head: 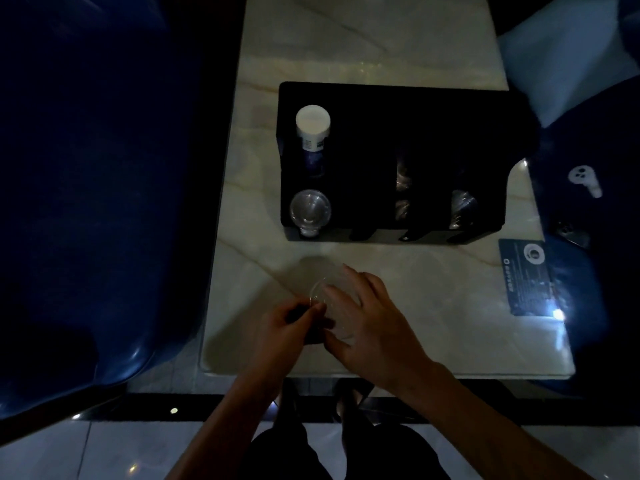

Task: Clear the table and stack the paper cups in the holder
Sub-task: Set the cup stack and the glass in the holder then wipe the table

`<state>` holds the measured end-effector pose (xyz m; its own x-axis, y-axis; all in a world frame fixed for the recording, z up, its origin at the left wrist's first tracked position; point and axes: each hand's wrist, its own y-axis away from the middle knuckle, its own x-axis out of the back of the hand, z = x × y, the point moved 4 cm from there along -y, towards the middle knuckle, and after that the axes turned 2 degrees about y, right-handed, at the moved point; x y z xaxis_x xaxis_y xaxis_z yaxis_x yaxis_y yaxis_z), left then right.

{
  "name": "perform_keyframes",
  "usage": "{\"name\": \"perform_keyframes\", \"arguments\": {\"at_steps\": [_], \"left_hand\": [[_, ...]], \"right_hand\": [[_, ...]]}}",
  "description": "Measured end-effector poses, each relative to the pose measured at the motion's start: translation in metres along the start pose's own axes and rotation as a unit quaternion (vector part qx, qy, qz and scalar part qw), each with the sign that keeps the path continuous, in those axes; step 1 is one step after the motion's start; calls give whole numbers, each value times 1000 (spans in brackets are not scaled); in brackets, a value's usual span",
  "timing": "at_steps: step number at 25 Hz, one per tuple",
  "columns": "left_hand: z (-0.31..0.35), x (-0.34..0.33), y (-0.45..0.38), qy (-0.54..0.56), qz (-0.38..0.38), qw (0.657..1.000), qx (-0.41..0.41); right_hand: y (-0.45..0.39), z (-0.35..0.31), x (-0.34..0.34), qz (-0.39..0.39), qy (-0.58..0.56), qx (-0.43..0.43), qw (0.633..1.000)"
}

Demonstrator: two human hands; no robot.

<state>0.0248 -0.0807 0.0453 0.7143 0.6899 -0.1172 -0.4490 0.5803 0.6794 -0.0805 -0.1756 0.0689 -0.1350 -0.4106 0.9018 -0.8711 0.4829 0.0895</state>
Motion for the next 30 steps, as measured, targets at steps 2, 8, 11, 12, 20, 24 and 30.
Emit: {"name": "perform_keyframes", "arguments": {"at_steps": [2, 8, 11, 12, 20, 24, 30], "left_hand": [[0, 11, -2, 5, -6, 1000, -16], [-17, 89, -48, -493, 137, 843, -163], [-45, 117, -84, -630, 78, 760, -140], [-54, 121, -94, -651, 58, 748, -117], [-82, 129, -114, -673, 52, 736, -55], [-83, 130, -115, -677, 54, 730, -71], [-86, 130, -115, -676, 56, 731, -69]], "right_hand": [[-9, -5, 1, -13, 34, 19, 999], [-55, -8, 15, 40, 105, 104, 988], [-84, -8, 12, 36, 98, 78, 992], [-94, -6, 12, 37, 88, 60, 994], [-170, 10, -1, 3, 80, -33, 996], [-189, 16, -9, -57, 97, -57, 992], [-206, 18, -23, -133, 97, -109, 980]]}}
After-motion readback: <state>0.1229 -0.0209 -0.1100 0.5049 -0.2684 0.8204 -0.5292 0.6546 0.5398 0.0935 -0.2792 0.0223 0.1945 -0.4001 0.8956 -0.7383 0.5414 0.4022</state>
